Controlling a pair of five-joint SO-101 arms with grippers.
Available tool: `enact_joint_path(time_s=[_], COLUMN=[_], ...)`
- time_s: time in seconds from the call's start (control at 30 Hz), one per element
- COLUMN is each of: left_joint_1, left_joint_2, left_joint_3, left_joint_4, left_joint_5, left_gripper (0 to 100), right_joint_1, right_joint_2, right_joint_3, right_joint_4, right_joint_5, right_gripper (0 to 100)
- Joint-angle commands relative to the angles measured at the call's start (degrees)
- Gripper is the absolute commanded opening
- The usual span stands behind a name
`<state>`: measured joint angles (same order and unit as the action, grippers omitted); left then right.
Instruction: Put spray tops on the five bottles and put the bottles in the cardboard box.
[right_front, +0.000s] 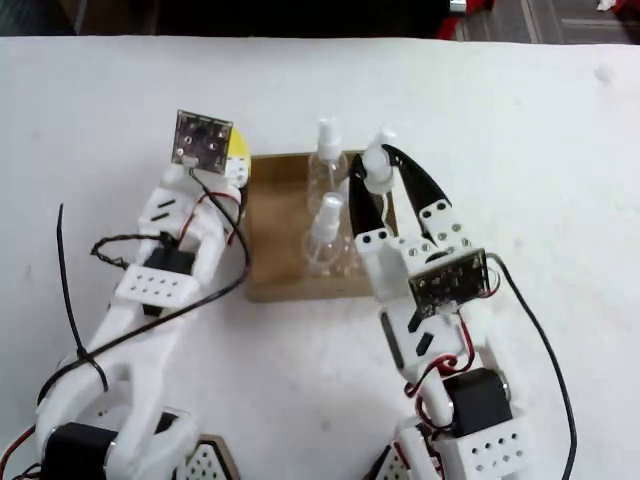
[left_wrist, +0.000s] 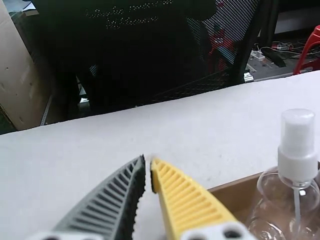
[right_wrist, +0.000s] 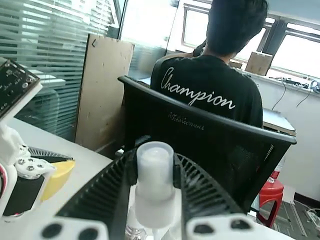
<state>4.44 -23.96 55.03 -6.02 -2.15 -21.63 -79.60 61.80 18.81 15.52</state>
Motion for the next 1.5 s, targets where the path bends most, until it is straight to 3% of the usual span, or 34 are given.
enact_joint_path(time_s=[0.0,0.47,0.93,1.17,1.47], left_joint_1=[0.48,0.48,0.48,0.48,0.48], left_joint_2=[-0.31,-0.31,-0.31,-0.31,-0.31], left_joint_3=[-0.44,-0.44,-0.44,-0.44,-0.44], left_joint_4=[-1.14,-1.14,-1.14,-1.14,-1.14], left_joint_5=[-0.44,-0.44,-0.44,-0.44,-0.44], left_gripper=[2,2,2,2,2], right_joint_1=[-0.13,-0.04,0.31,5.05,5.76], right_joint_2=[-0.31,-0.31,-0.84,-0.92,-0.92], right_joint_3=[0.09,9.23,17.67,18.02,19.78], right_joint_4=[-1.89,-8.66,-8.75,-8.75,-7.43], right_joint_5=[0.53,0.53,0.35,-9.58,-9.93], right_gripper=[1.5,1.5,1.5,1.5,1.8])
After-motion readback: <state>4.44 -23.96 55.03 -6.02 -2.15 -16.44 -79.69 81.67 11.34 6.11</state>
